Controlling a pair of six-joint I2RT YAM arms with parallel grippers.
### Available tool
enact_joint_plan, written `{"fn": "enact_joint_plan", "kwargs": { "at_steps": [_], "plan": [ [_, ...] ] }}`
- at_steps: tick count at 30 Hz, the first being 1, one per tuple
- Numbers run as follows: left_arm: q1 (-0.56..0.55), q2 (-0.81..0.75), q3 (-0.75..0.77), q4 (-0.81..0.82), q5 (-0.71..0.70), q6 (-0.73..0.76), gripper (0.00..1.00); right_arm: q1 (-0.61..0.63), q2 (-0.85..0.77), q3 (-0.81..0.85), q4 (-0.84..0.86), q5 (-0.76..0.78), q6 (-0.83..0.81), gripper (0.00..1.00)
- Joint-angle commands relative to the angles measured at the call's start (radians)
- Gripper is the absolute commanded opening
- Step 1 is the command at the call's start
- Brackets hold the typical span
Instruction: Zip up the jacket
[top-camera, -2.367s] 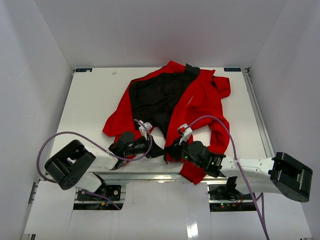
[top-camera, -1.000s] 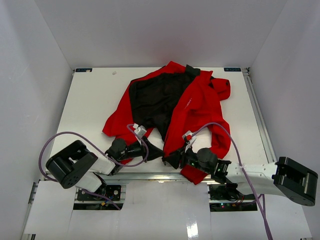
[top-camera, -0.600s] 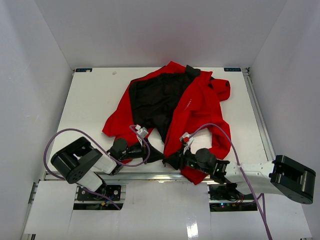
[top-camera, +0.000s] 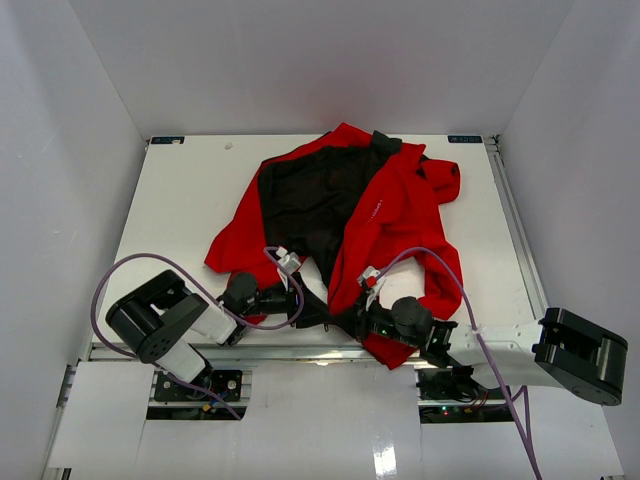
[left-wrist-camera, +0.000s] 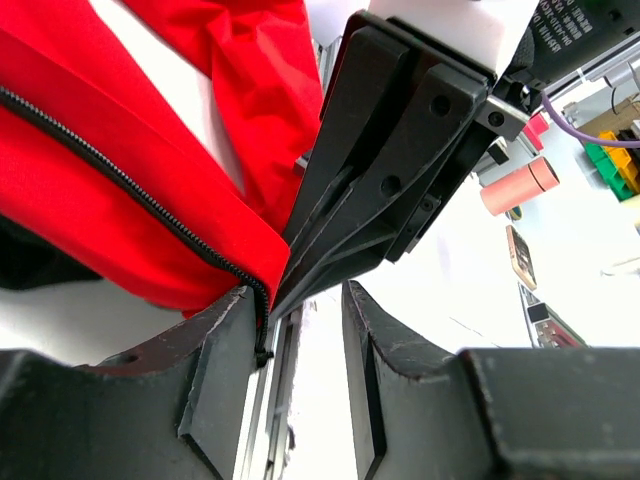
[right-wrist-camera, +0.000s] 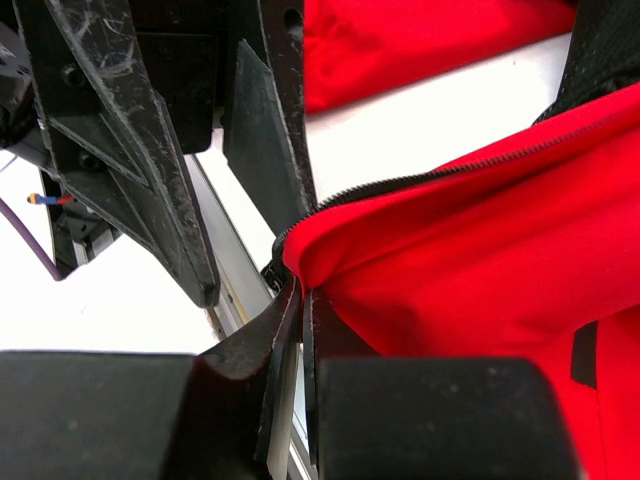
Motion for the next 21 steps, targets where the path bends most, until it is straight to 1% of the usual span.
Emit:
{"fn": "enact_joint_plan", "kwargs": {
  "at_steps": [1,8,10,16,18,21],
  "plan": [
    [-0.005,-0.004,0.044,0.121,0.028,0.032,0.50,0.001,0.009,0.009,0.097,-0.004,-0.010,0.08],
    [-0.006,0.003,0.089,0.006,0.047,0.055,0.47,0.001,0.013,0.010,0.091,-0.002,-0.015,0.08],
    [-0.005,0.000,0.100,-0.058,0.047,0.068,0.47,0.001,0.013,0.009,0.089,0.003,-0.017,0.08],
    [-0.006,-0.032,0.132,-0.234,-0.010,0.124,0.47,0.000,0.008,0.006,0.084,0.006,-0.019,0.08],
    [-0.006,-0.040,0.151,-0.307,-0.030,0.149,0.48,0.001,0.006,0.005,0.079,0.005,-0.018,0.08],
    [-0.006,-0.052,0.168,-0.369,-0.051,0.169,0.50,-0.001,0.002,0.002,0.073,0.009,-0.021,0.08]
  ]
}}
